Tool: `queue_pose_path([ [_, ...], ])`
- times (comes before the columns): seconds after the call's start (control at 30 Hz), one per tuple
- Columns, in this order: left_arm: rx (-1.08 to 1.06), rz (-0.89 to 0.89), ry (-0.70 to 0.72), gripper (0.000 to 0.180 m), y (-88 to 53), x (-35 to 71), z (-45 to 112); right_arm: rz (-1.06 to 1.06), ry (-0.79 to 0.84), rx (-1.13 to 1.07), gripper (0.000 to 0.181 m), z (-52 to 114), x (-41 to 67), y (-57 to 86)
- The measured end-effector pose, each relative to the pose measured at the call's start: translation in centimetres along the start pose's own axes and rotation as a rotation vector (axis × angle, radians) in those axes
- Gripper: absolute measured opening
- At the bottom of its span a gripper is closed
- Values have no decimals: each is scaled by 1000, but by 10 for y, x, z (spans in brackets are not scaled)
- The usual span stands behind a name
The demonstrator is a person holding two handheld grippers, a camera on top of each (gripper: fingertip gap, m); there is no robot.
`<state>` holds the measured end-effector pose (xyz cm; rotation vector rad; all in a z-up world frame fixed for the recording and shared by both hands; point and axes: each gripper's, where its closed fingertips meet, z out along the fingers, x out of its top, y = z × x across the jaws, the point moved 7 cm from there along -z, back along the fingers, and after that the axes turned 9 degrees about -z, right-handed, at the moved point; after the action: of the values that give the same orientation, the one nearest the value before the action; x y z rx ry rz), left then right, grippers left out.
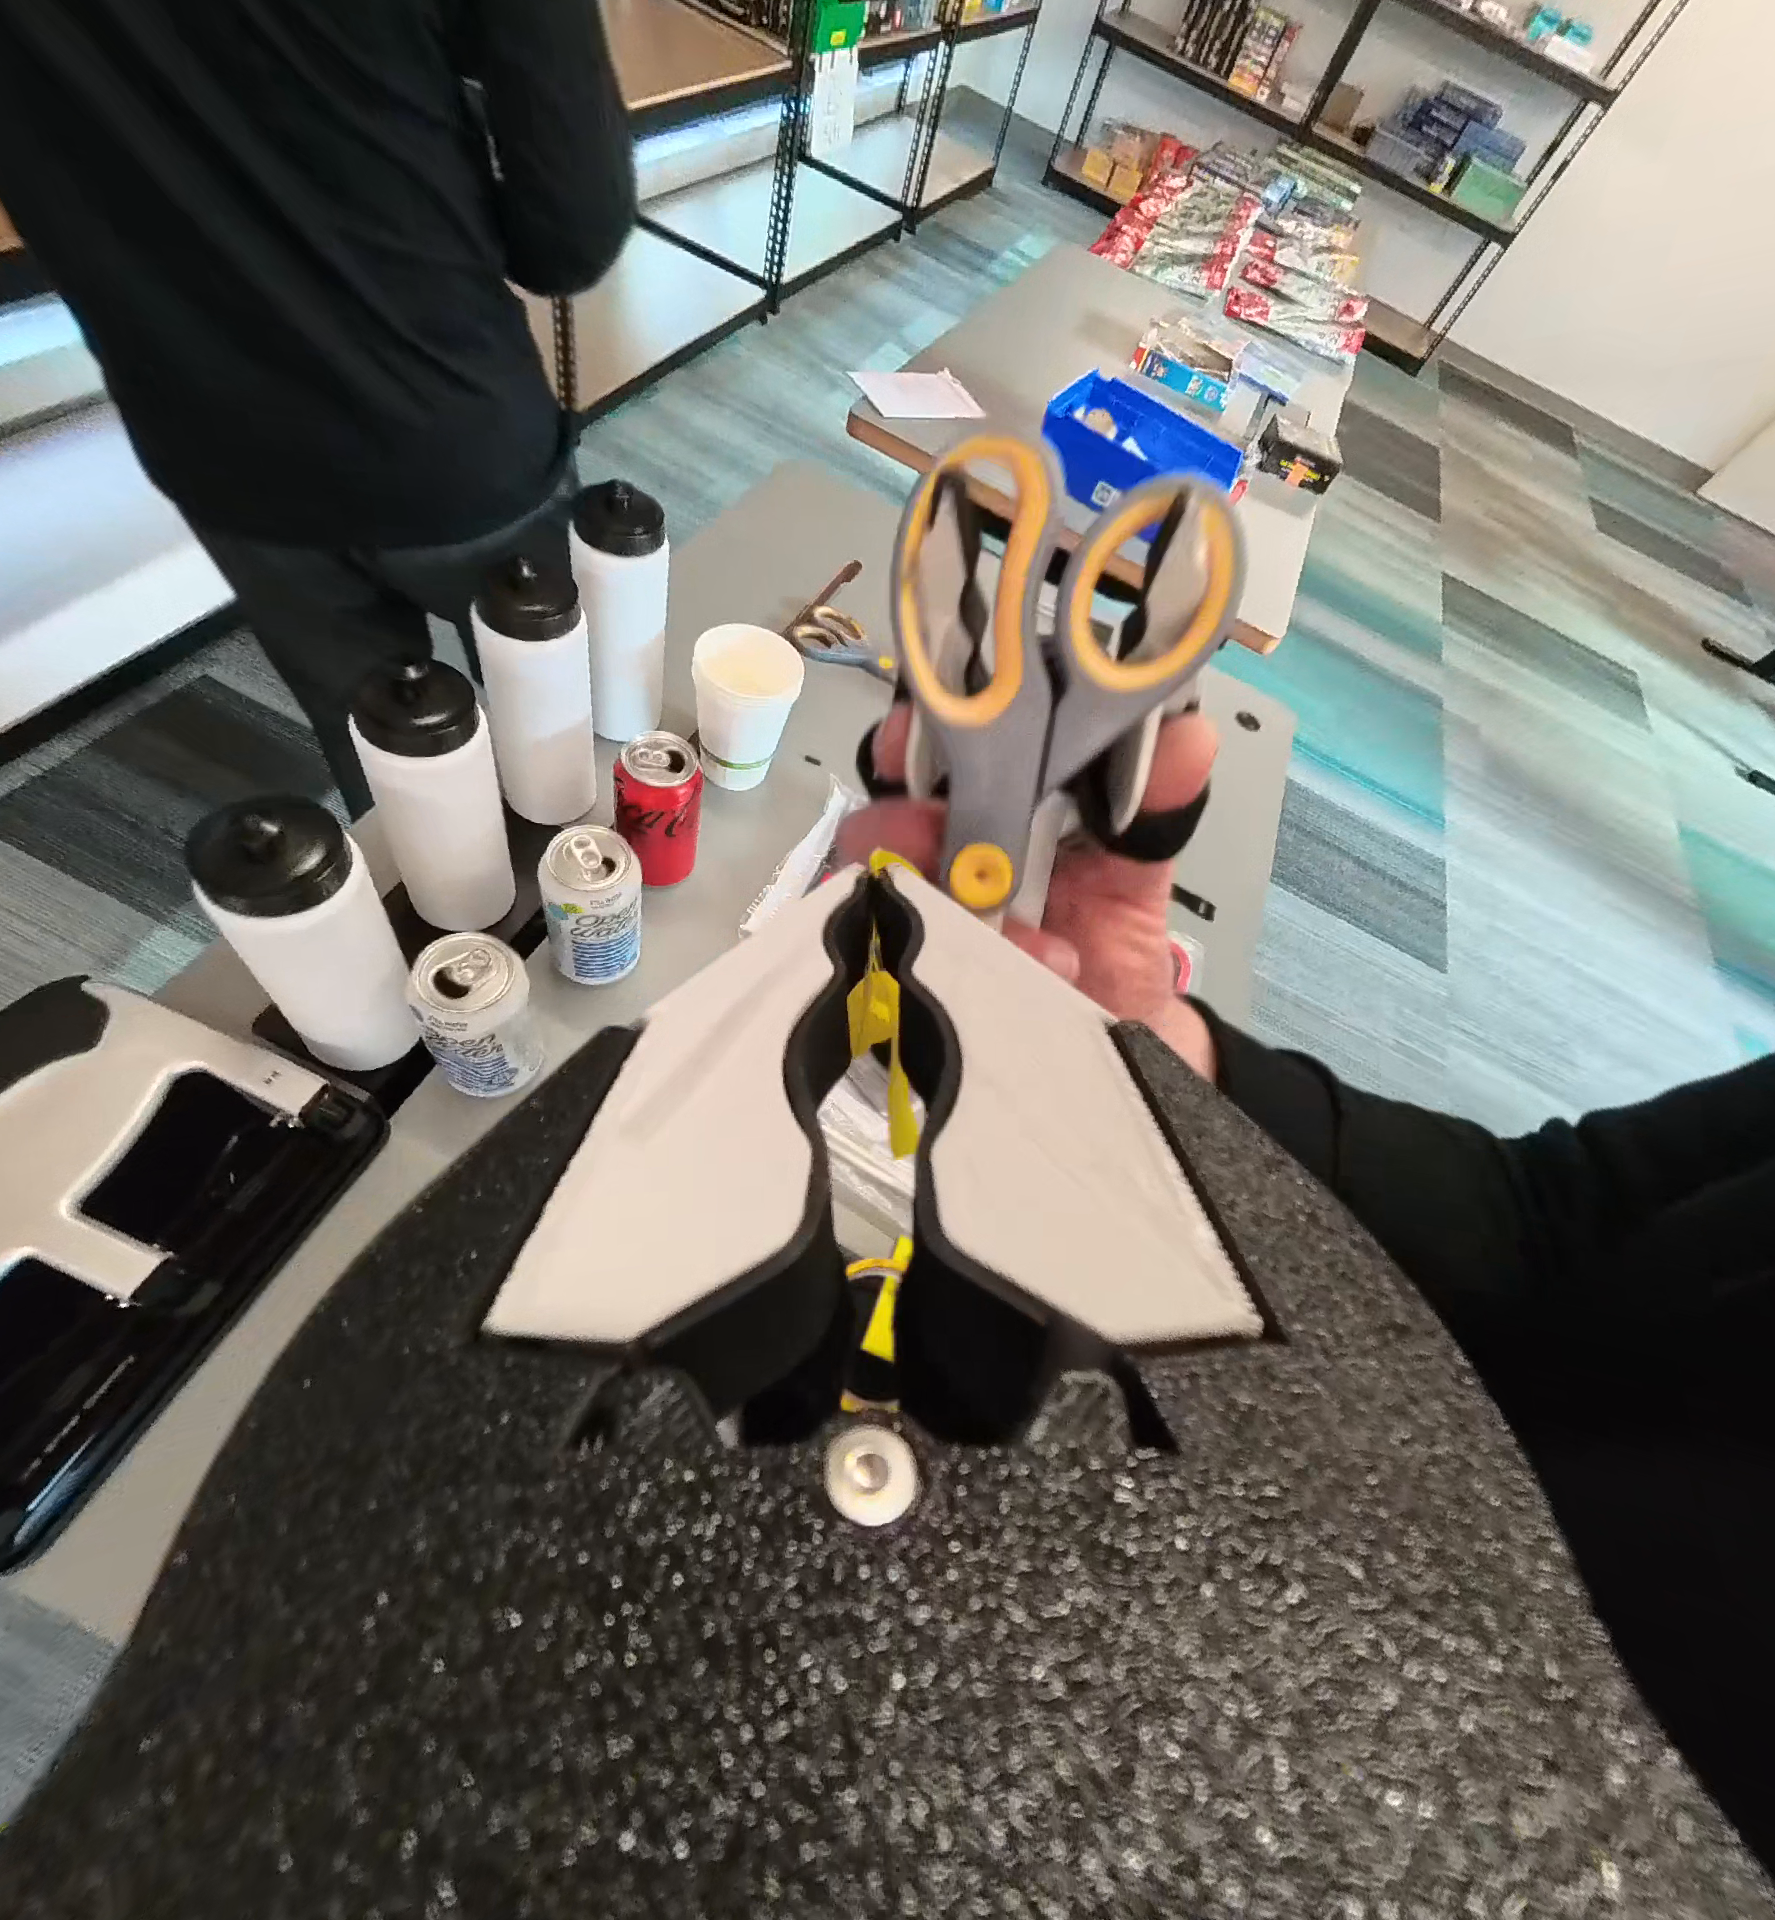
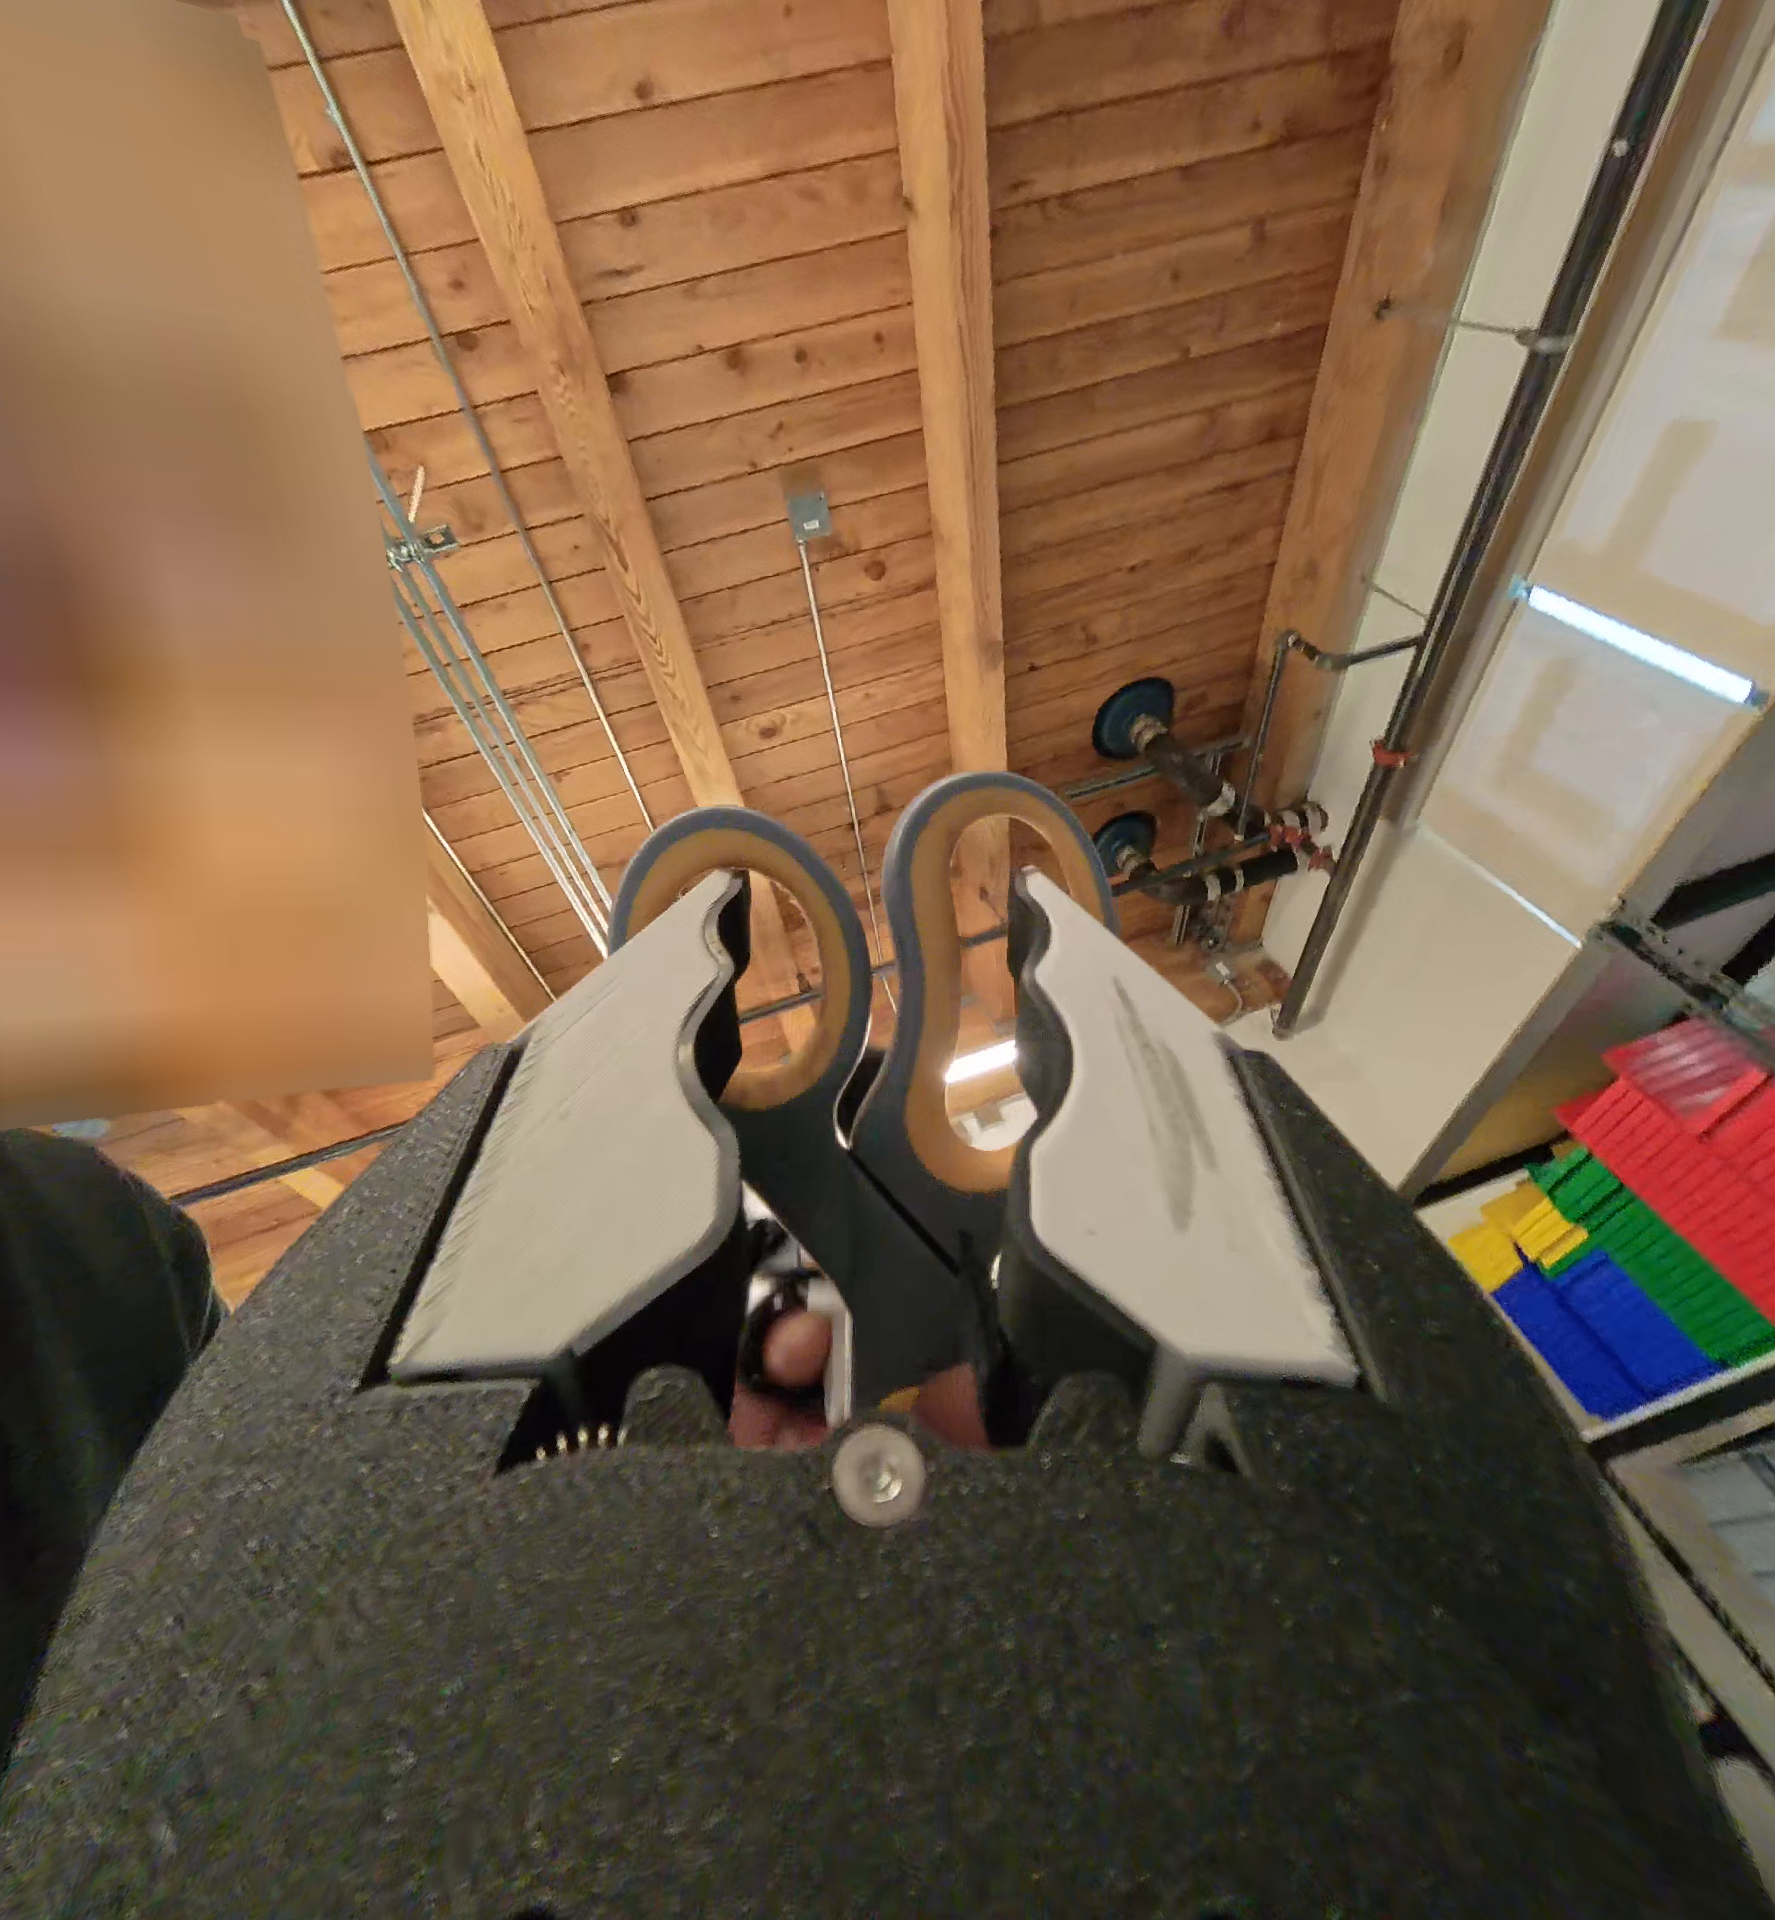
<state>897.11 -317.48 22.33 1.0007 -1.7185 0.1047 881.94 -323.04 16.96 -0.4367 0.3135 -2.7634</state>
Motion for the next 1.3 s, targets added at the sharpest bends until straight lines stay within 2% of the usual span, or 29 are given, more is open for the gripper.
queue_pose_path([
  [0.53,-26,-19,-24,0,3,-26,11,-133,148,129,48,42,63,-11],
  [0.73,-37,-23,-25,0,5,-23,12,-152,112,155,48,43,65,-15],
  [0.8,-44,-25,-27,0,7,-22,13,-128,127,167,59,44,68,-16],
  [1.3,-52,-52,-23,0,10,-23,30,-276,81,130,60,60,77,-34],
])
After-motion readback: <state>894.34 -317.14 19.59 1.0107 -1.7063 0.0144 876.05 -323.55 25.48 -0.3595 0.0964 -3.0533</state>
